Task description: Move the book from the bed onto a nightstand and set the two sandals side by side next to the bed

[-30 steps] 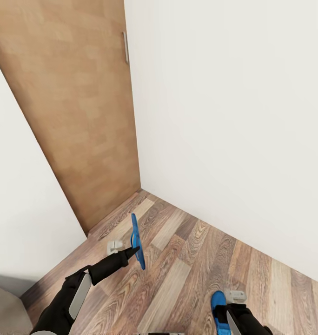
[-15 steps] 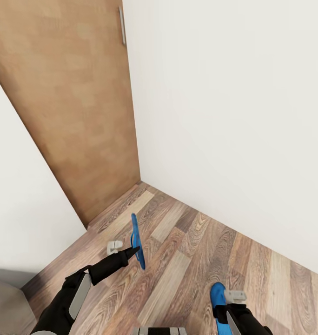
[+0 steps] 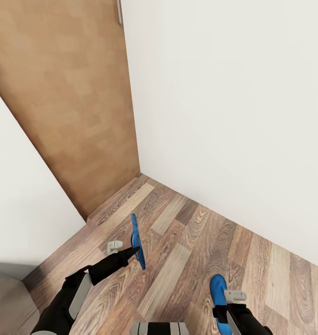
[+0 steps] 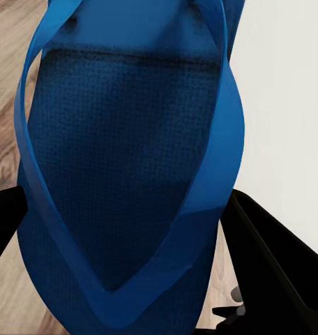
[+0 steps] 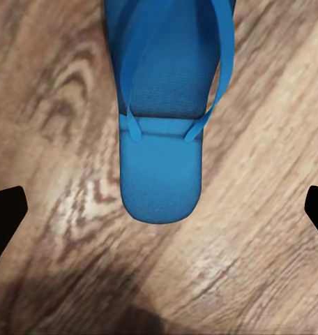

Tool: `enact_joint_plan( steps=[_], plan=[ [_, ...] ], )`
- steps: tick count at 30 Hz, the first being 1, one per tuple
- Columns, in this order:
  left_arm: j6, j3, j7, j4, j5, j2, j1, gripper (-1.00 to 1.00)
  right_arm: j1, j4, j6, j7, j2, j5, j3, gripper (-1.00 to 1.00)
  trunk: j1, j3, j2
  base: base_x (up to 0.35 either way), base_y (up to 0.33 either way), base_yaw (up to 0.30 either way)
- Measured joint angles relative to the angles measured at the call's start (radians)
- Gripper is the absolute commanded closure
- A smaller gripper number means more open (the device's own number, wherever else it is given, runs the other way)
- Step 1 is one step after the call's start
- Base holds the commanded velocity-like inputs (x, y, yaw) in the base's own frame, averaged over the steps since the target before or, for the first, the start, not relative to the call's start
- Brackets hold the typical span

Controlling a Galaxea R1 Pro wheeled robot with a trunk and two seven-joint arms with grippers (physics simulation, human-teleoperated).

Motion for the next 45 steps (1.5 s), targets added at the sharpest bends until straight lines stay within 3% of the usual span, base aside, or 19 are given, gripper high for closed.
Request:
enact_joint_plan(
  steps=[18,33,35,37,39,40,42,45],
  plan=[
    [0.000,0.000,0.000,0.000,0.001,-0.001,0.000,1.00,0.000,-0.004,-0.002,0.001,0.000,0.000,0.000,-1.00,0.000,0.000,0.000,0.000,0.000,0.000],
    [-0.001,0.002,0.000,0.000,0.002,0.000,0.000,1.00,0.001,-0.018,-0.065,0.004,-0.001,-0.008,0.000,-1.00,0.000,0.000,0.000,0.000,0.000,0.000],
    [-0.001,0.001,0.000,0.000,0.002,0.000,0.000,1.00,0.000,-0.058,-0.066,0.003,0.000,-0.007,0.005,-1.00,0.000,0.000,0.000,0.000,0.000,0.000],
    [-0.001,0.001,0.000,0.000,0.002,-0.001,0.000,1.00,0.000,-0.156,-0.056,0.002,0.002,-0.003,0.031,-1.00,0.000,0.000,0.000,0.000,0.000,0.000],
    [-0.001,0.000,0.000,0.000,0.002,-0.001,0.000,1.00,0.000,-0.265,-0.041,0.000,0.003,0.002,0.094,-1.00,0.000,0.000,0.000,0.000,0.000,0.000],
    [-0.001,0.000,0.000,0.000,0.002,-0.001,0.000,1.00,0.000,-0.289,-0.038,-0.001,0.003,0.003,0.114,-1.00,0.000,0.000,0.000,0.000,0.000,0.000],
    [-0.001,0.000,0.000,0.000,0.002,-0.001,0.000,1.00,0.000,-0.353,-0.030,-0.003,0.002,0.009,0.200,-1.00,0.000,0.000,0.000,0.000,0.000,0.000],
    [-0.001,0.000,0.001,0.000,0.002,-0.002,0.000,1.00,0.000,-0.385,-0.031,-0.002,-0.002,0.028,0.281,-1.00,0.000,0.000,0.000,0.000,0.000,0.000]
  ],
)
